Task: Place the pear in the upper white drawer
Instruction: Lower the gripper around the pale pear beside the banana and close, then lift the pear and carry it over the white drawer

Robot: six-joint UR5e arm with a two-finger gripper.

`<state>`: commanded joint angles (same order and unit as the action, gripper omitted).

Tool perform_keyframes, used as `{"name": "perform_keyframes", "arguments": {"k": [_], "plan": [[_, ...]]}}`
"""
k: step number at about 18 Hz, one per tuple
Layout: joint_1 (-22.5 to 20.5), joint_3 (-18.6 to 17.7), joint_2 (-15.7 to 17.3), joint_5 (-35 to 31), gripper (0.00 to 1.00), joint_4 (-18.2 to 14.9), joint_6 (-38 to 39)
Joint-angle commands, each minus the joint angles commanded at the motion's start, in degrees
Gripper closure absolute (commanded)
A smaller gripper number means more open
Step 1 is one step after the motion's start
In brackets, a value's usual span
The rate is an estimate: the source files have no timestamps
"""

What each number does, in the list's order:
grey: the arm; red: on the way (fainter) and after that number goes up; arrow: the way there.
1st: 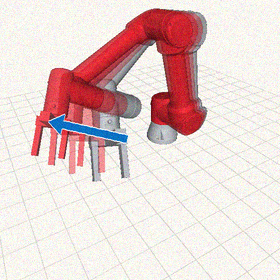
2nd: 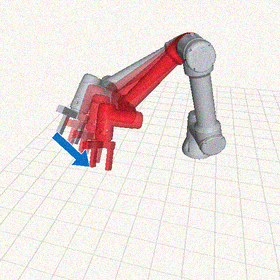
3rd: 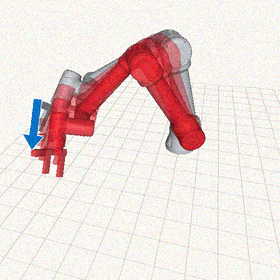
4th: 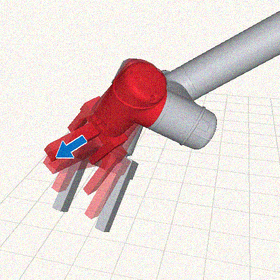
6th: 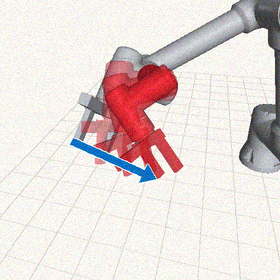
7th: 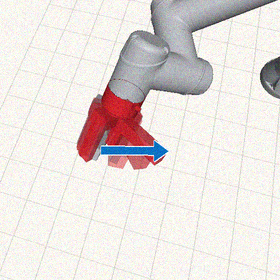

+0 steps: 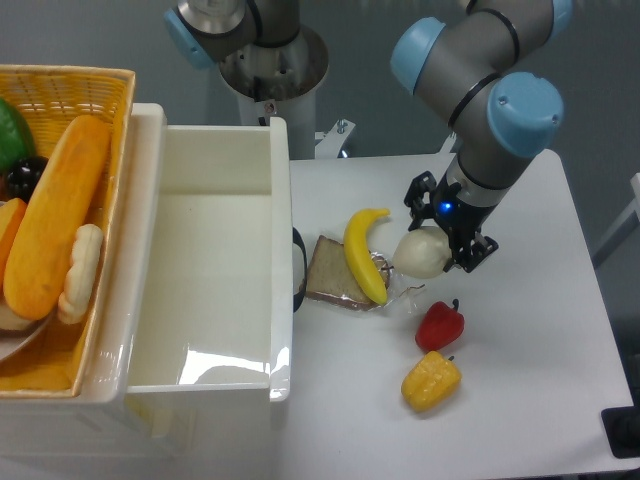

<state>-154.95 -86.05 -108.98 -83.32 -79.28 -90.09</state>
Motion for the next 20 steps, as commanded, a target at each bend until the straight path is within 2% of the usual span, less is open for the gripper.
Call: {"name": "perform_keyframes", "arguments": {"k": [3, 6, 8, 16, 20], "plan": [[-0.2, 0.5, 0.3, 0.3, 0.56, -0.2, 0.8], [0.2, 1.2, 0.5, 1.3, 0.56, -0.3, 4.9], [0.3, 1.3, 2.5, 1.8, 0.56, -0.6, 6.2], [0.8, 1.4, 5.7, 10.4, 0.56, -1.0, 17.4], [1.0, 1.4, 8.4, 11.8, 0.56, -2.8, 19.9]]}}
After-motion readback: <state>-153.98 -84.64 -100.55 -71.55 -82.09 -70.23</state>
